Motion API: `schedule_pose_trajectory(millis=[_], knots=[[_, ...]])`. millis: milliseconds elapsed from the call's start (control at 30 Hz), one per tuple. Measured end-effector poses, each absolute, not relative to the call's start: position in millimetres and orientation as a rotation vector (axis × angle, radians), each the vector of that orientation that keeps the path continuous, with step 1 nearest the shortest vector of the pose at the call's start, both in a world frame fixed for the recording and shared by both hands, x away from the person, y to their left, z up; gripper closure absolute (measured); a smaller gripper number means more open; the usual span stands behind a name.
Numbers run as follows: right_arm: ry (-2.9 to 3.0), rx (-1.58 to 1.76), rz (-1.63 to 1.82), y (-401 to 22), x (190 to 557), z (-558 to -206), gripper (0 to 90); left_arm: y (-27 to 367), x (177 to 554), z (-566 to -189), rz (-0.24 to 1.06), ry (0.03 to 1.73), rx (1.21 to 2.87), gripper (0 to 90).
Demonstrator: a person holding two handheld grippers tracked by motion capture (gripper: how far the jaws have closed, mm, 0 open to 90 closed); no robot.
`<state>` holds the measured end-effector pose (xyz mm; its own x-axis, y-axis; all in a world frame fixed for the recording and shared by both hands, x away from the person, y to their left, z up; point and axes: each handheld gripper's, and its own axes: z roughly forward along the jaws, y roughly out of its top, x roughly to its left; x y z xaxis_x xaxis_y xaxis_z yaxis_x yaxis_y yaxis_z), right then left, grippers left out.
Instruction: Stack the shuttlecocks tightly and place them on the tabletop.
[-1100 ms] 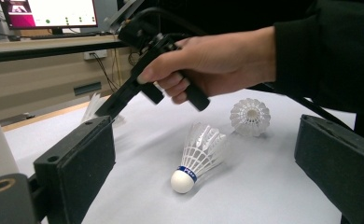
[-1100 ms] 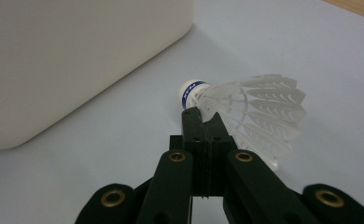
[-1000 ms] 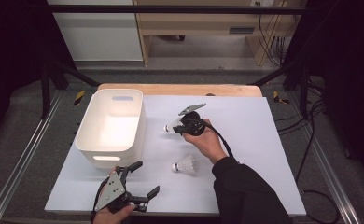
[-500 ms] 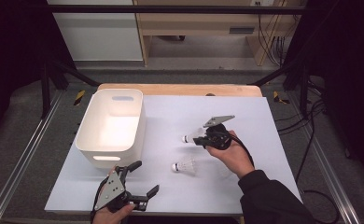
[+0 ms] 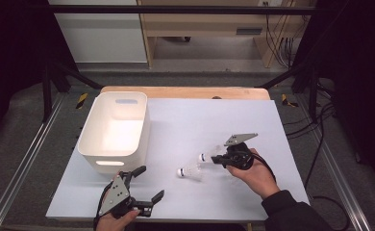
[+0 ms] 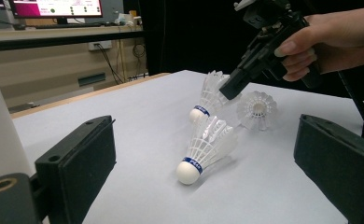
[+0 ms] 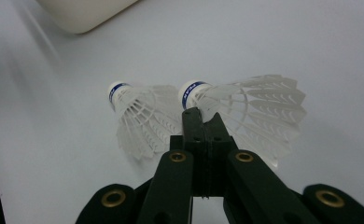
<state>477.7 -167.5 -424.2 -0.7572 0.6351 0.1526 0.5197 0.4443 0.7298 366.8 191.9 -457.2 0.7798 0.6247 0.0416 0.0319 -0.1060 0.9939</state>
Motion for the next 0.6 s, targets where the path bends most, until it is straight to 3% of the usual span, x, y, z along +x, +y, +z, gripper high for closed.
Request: schedule_pose_trajectory(millis=[600], knots=[[2.635, 0.983, 1.270, -156, 466, -444, 90.0, 190, 370, -460, 0.527, 0.562, 1.645, 5.8]])
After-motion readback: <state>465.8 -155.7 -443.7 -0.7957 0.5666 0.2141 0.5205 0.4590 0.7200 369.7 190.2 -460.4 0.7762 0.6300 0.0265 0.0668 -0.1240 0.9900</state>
